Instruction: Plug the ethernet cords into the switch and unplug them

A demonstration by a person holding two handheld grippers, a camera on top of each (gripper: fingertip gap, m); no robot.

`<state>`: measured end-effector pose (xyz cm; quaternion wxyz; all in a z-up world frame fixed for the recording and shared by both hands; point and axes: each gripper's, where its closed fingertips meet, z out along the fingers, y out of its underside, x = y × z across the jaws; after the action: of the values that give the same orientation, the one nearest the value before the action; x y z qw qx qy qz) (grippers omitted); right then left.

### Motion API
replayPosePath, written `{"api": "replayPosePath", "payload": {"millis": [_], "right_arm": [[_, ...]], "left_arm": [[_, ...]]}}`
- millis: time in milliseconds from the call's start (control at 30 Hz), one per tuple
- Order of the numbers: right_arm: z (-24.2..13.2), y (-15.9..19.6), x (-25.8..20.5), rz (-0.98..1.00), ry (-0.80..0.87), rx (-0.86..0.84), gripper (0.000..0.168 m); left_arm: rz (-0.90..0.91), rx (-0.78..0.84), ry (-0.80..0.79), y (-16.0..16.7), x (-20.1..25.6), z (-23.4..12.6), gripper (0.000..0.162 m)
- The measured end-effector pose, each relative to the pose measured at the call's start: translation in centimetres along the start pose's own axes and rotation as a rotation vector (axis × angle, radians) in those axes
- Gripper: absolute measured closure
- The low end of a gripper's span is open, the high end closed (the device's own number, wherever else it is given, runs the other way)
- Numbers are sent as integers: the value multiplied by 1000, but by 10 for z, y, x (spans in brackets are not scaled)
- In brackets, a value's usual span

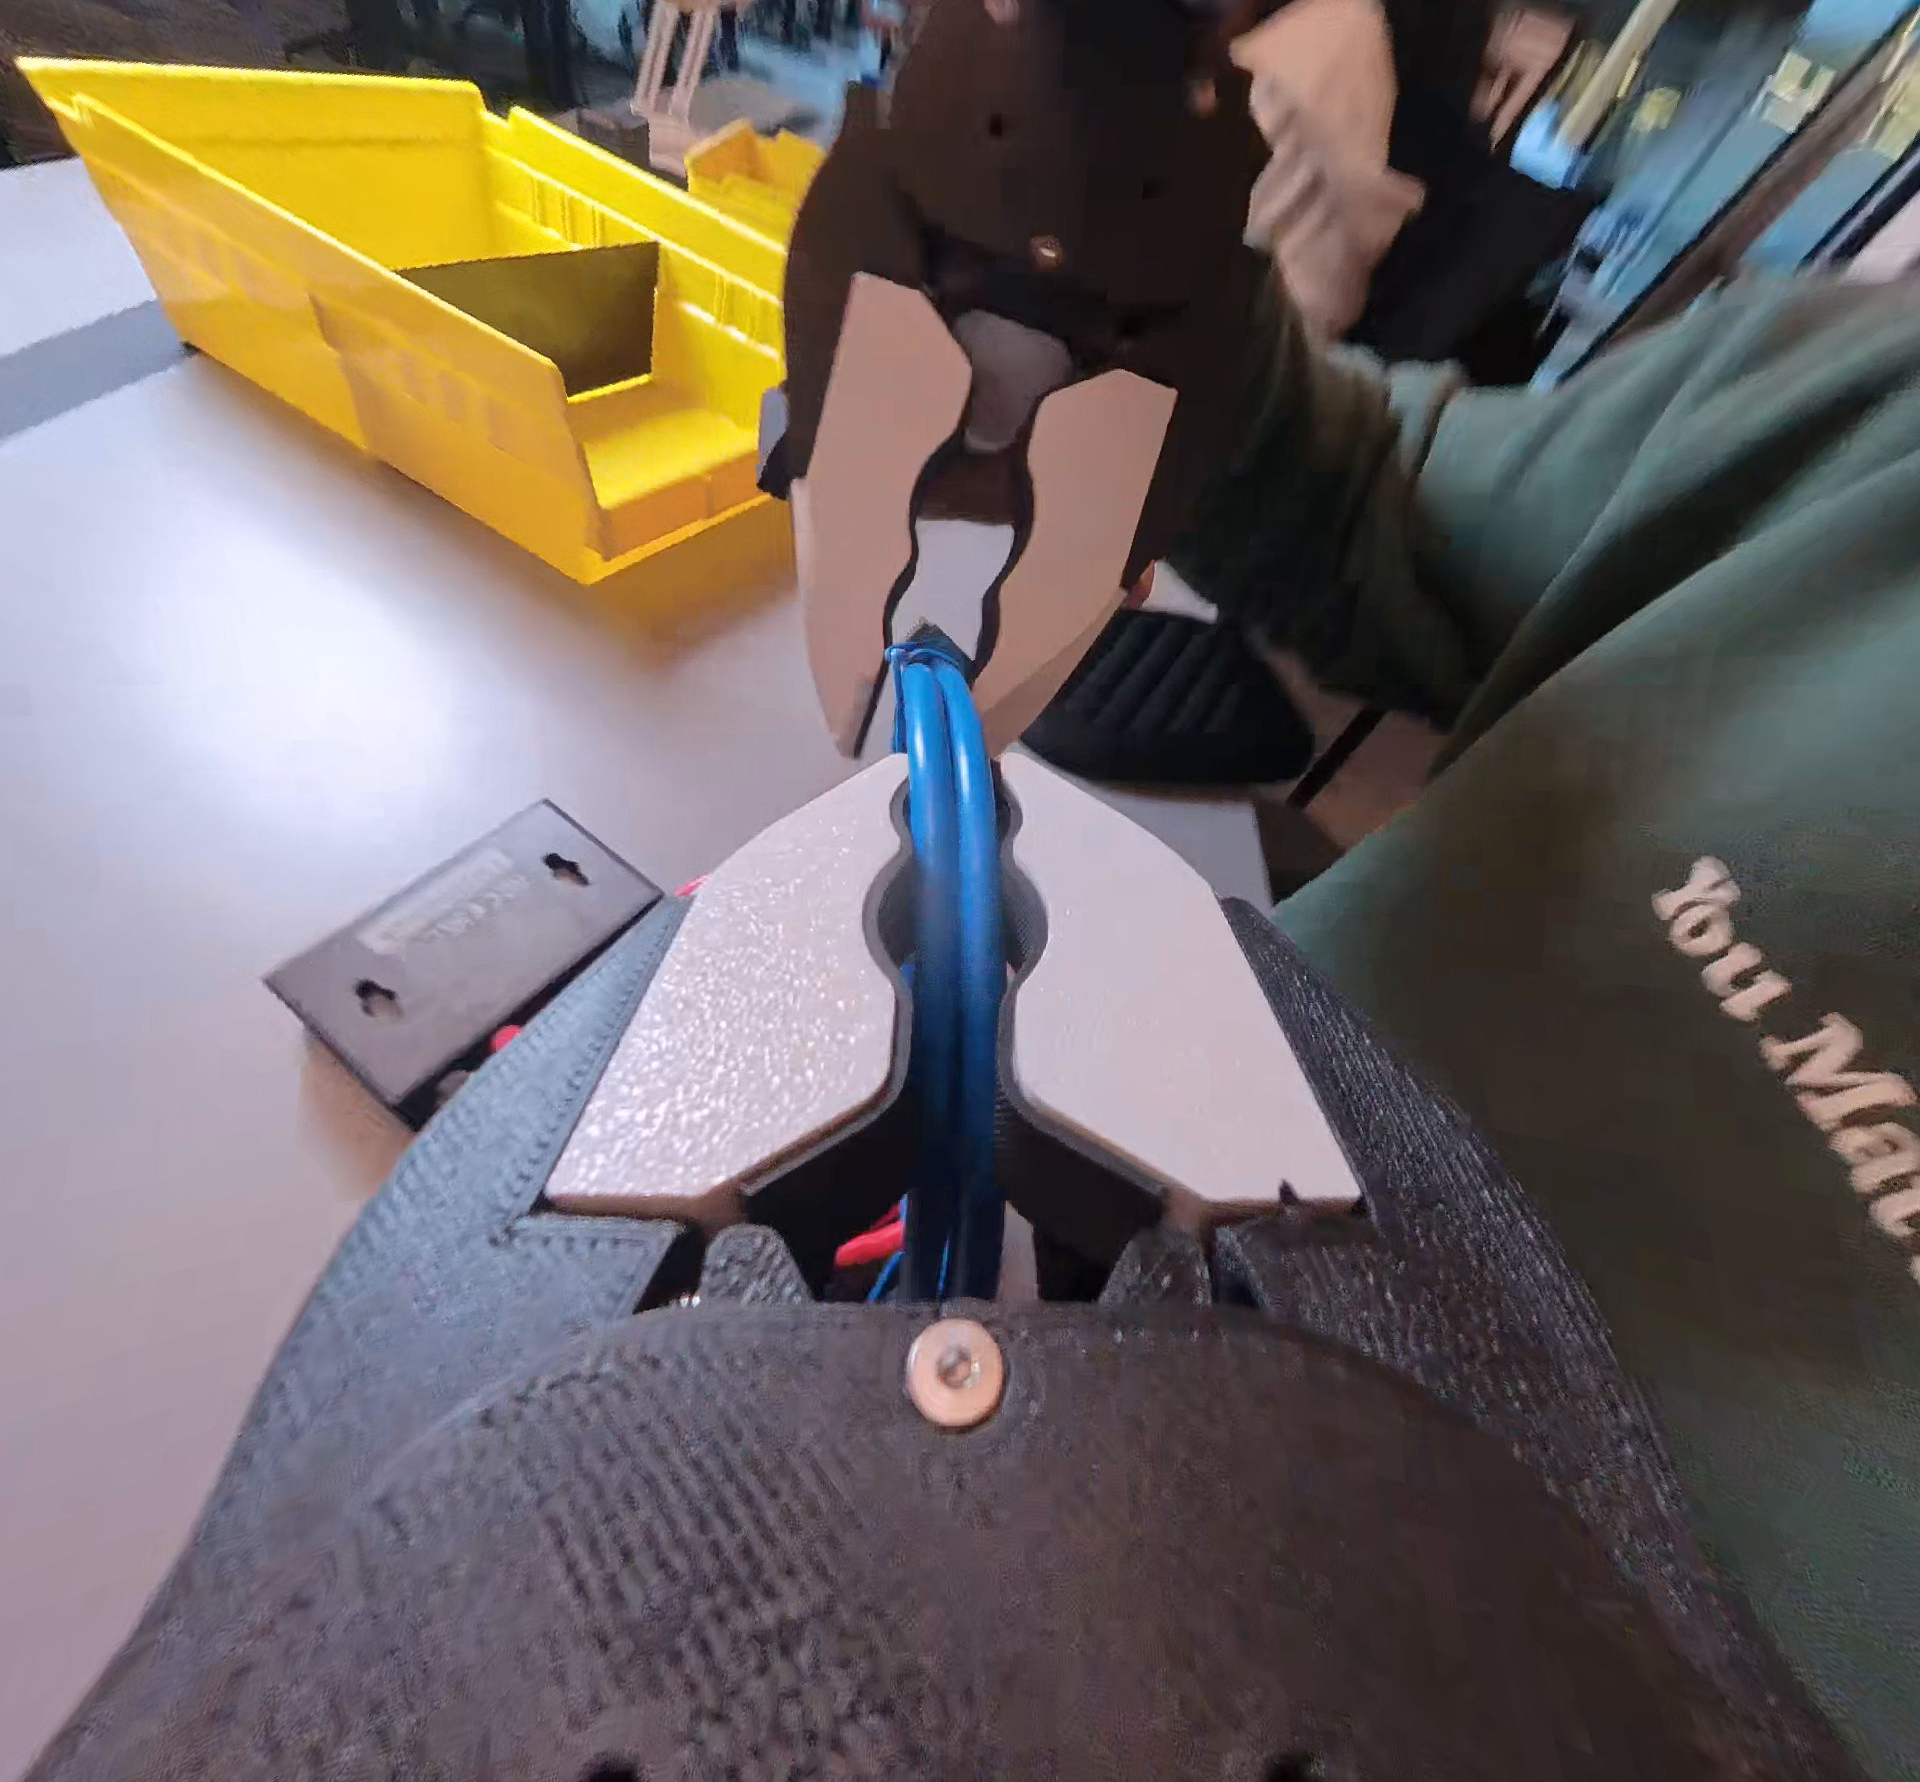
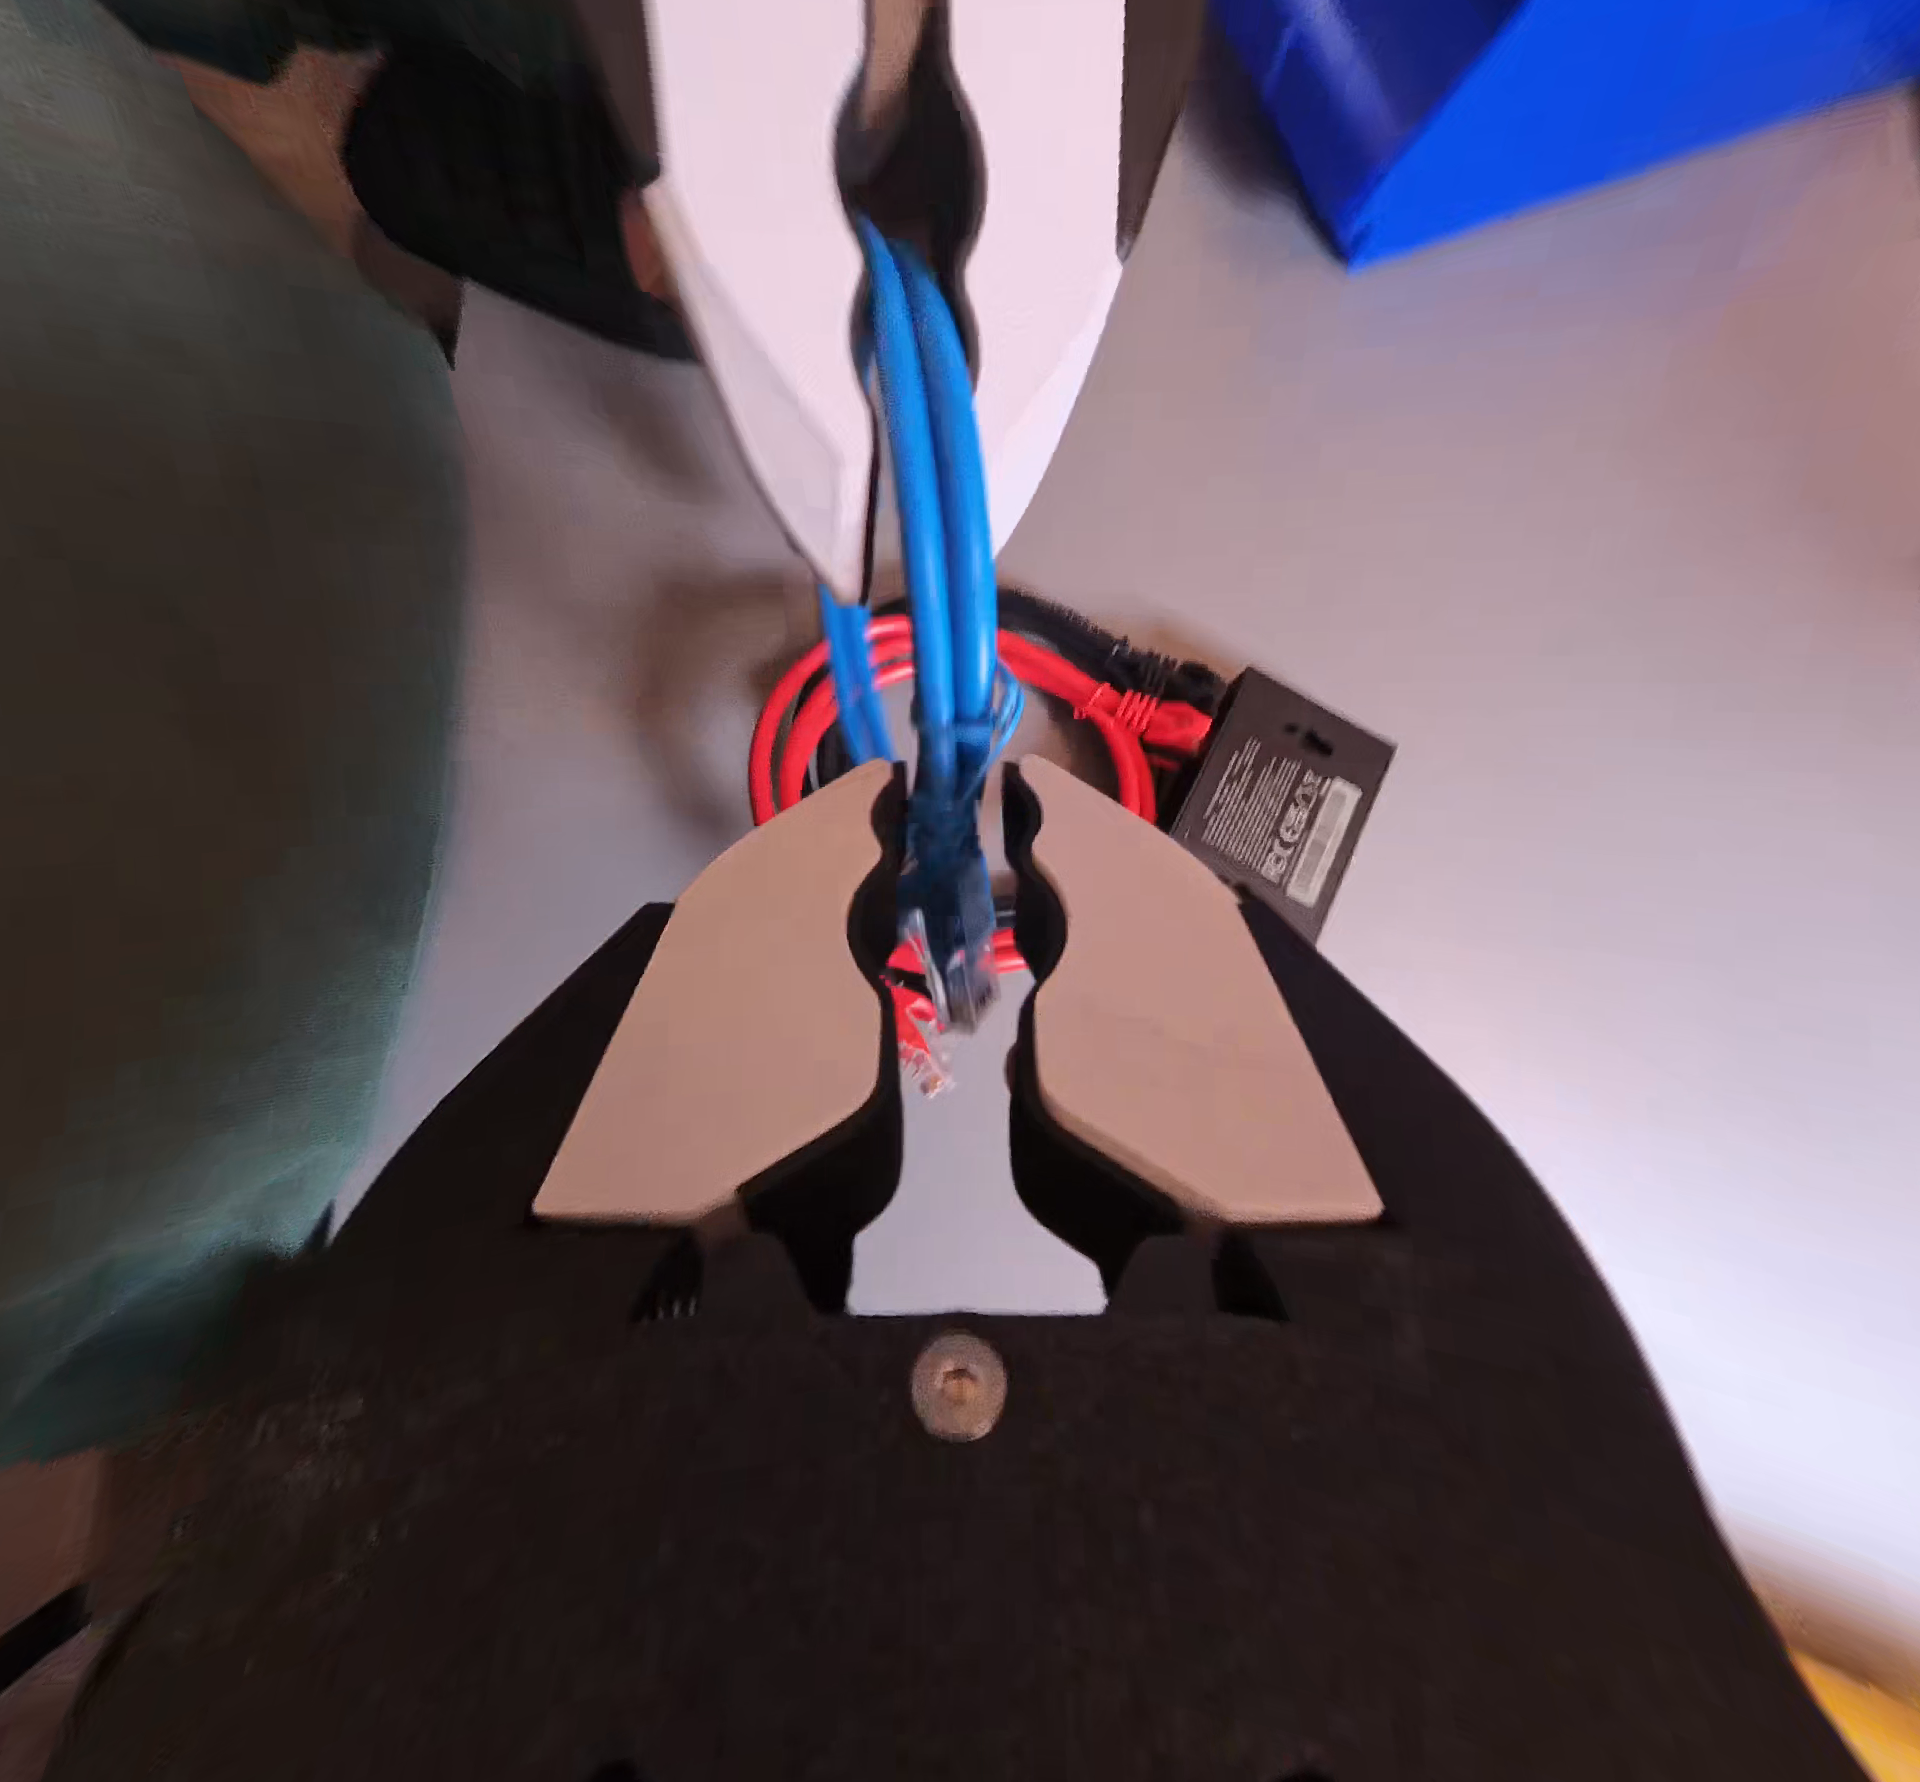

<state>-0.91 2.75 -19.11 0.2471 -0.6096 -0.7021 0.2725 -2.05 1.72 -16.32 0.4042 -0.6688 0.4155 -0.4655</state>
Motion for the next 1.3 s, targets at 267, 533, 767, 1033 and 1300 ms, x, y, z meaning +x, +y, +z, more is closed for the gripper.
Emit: {"api": "replayPosePath", "payload": {"millis": [267,533,767,1033,1300], "right_arm": [[-12,-14,4,-21,77,379,152],[2,14,-5,228,-198,232,153],[27,9,-13,451,-399,254,153],[30,9,-1,611,-359,337,153],[33,8,-5,578,-360,349,152]], "left_arm": [[-436,334,131,1,-9,-18,152],[-160,125,-54,22,-32,-14,133],[271,-222,-156,31,-18,14,136],[222,-257,-210,53,-31,15,138],[202,-235,-159,60,-27,20,151]]}}
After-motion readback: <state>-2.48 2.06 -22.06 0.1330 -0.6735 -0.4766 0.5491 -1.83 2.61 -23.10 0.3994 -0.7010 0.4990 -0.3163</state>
